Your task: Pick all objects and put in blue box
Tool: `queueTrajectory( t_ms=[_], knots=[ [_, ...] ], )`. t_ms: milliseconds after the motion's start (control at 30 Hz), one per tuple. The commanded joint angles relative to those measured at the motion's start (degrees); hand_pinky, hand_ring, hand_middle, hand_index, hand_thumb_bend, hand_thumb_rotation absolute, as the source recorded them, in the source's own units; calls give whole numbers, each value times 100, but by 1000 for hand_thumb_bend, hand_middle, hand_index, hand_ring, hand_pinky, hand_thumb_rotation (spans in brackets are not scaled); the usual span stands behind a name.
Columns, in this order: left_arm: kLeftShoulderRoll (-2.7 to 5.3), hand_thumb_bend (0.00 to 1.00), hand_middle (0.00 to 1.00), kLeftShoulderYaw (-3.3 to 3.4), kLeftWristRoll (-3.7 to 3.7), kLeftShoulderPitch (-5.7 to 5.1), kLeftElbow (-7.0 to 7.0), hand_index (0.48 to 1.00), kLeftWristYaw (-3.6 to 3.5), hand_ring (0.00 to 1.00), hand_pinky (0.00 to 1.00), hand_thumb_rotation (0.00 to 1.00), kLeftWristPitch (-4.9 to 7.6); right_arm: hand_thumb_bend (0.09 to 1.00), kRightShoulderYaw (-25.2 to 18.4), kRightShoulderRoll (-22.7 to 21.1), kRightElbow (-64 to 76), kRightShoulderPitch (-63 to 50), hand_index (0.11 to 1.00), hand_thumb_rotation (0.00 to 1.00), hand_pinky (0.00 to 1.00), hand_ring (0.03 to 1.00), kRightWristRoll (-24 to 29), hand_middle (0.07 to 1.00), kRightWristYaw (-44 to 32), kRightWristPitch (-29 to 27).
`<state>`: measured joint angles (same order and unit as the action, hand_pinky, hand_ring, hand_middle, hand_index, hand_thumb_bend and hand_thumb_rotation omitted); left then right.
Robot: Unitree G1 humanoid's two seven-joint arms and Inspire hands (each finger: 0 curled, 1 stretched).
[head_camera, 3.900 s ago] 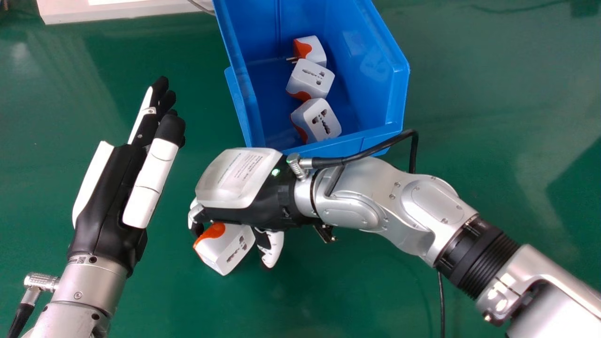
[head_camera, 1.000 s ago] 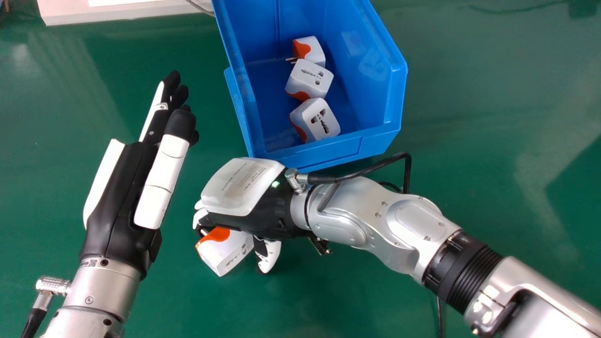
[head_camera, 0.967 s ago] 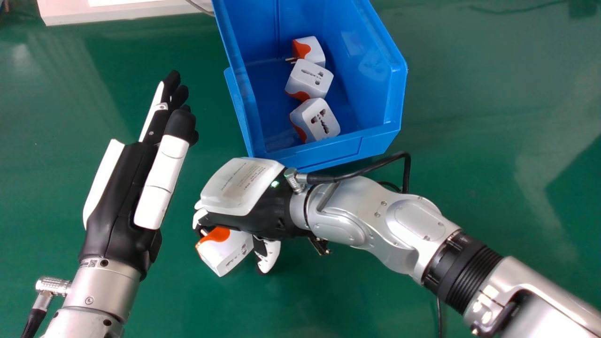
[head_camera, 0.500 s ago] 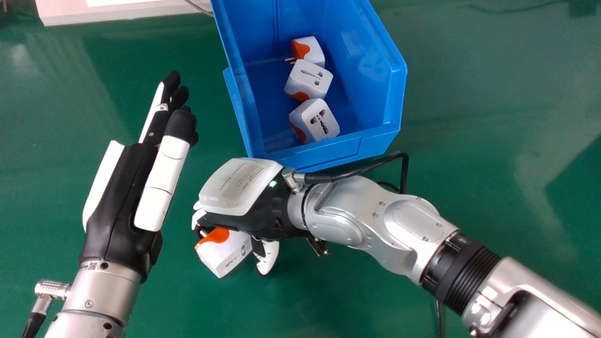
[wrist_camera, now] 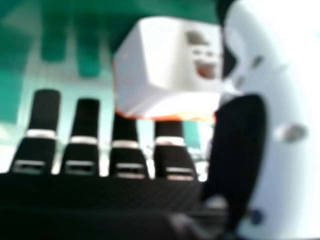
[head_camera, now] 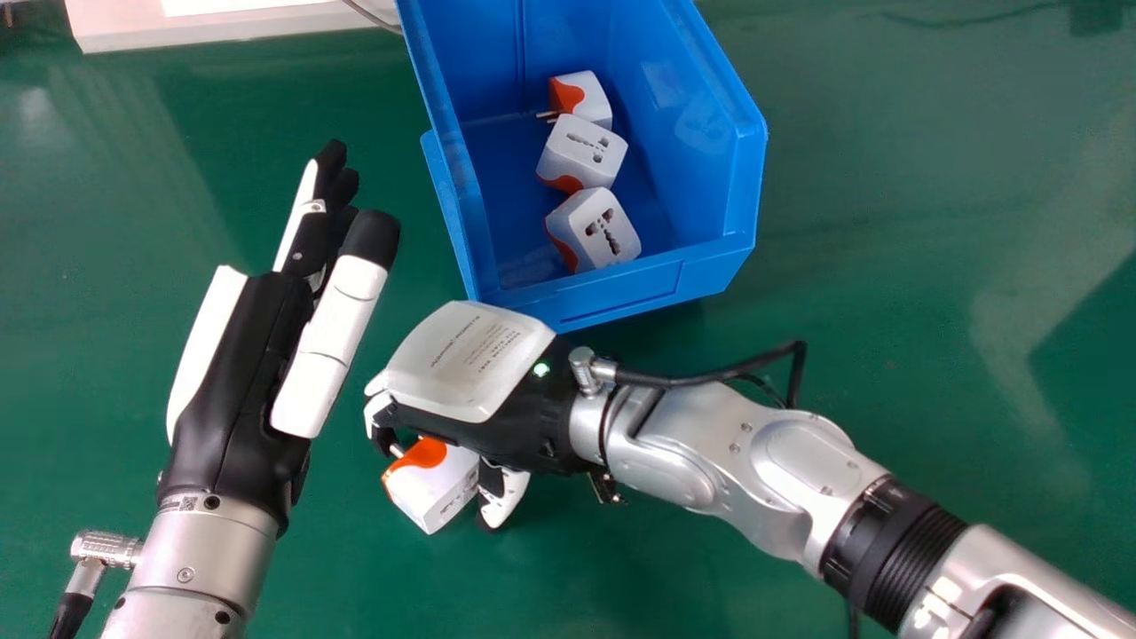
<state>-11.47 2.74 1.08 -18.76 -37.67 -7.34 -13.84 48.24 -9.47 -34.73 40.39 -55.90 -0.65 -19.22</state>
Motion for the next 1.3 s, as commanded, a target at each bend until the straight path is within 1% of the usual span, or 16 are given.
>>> queueTrajectory(
  t_ms=[0,67,133,200,267,367,467,600,733,867,1033,1267],
  knots=[
    [27,835,1000,26,-32,14,-171,1000,-2,993,963,1000,68,515,85,-33,-101,-132,590,54,394,465,-118,525,199,-53],
    [30,839,1000,29,-38,16,-171,1000,-7,993,967,1000,72,518,89,-43,-118,-135,547,79,260,319,-161,383,333,-76],
    [32,842,1000,36,-52,15,-177,1000,-13,993,970,1000,76,519,103,-59,-79,-162,519,95,174,225,-255,292,485,-23],
    [34,842,1000,37,-58,17,-182,1000,-17,993,970,1000,76,519,122,-90,-26,-184,519,95,174,225,-333,292,623,16],
    [35,844,1000,33,-54,20,-177,1000,-19,993,971,1000,75,520,128,-95,-11,-187,502,106,118,164,-353,233,646,26],
    [31,844,1000,37,-55,21,-176,1000,-25,993,973,1000,74,520,113,-74,-26,-203,489,115,69,110,-348,187,675,45],
    [27,843,1000,44,-67,26,-184,1000,-35,993,973,1000,57,520,83,-63,14,-211,484,118,53,92,-270,175,532,66],
    [24,839,1000,55,-92,31,-185,1000,-49,995,973,1000,51,520,81,-75,29,-228,477,119,35,73,-291,152,622,76],
    [19,837,1000,57,-106,50,-188,1000,-50,995,973,1000,28,519,68,-40,5,-212,474,118,25,62,-262,136,546,106],
    [8,834,1000,79,-136,80,-138,1000,-58,996,973,1000,48,518,59,-26,22,-244,472,118,25,62,-276,136,602,154],
    [3,830,1000,81,-139,116,-106,1000,-66,996,973,1000,35,518,43,-39,92,-235,472,117,30,65,-313,143,636,209],
    [-8,827,1000,127,-157,153,-10,1000,-109,997,976,1000,68,518,-79,-61,490,-353,473,117,34,66,-178,150,330,383]
  ],
)
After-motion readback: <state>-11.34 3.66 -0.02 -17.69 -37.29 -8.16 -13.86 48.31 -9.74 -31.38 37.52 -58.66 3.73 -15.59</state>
